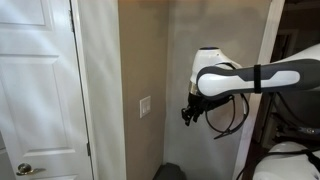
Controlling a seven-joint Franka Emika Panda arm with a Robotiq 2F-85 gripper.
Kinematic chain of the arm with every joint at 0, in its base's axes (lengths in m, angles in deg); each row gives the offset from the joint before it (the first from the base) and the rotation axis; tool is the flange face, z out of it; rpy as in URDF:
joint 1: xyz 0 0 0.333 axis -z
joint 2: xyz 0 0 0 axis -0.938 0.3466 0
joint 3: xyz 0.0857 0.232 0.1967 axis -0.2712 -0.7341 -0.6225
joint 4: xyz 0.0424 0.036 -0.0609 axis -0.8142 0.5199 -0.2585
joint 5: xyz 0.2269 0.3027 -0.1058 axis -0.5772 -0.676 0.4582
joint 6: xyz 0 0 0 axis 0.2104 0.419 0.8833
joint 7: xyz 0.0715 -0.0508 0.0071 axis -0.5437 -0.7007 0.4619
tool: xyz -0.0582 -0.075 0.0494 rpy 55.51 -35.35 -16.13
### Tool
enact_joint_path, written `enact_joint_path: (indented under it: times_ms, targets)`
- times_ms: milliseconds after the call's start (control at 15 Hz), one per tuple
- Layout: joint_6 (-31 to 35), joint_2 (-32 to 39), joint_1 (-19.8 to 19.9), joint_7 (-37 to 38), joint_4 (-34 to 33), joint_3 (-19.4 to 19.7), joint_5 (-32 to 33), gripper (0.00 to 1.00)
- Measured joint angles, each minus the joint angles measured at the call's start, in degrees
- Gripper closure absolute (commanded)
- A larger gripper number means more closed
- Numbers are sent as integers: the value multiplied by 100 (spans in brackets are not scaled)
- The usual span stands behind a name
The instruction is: Switch the right switch off
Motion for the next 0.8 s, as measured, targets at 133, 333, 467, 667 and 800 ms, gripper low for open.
enact_joint_path:
  times_ms: [133,333,467,667,800]
  targets:
    - [559,362,5,-144,-13,238,0,91]
    - [1270,987,-6,-442,-147,520,-6,100]
    - [1656,1409,-22,-626,-312,650,-15,100]
    - [2154,2010,-54,-852,-623,785,-68,100]
    - [2418,2390,-137,-1002,-860,860,-164,100]
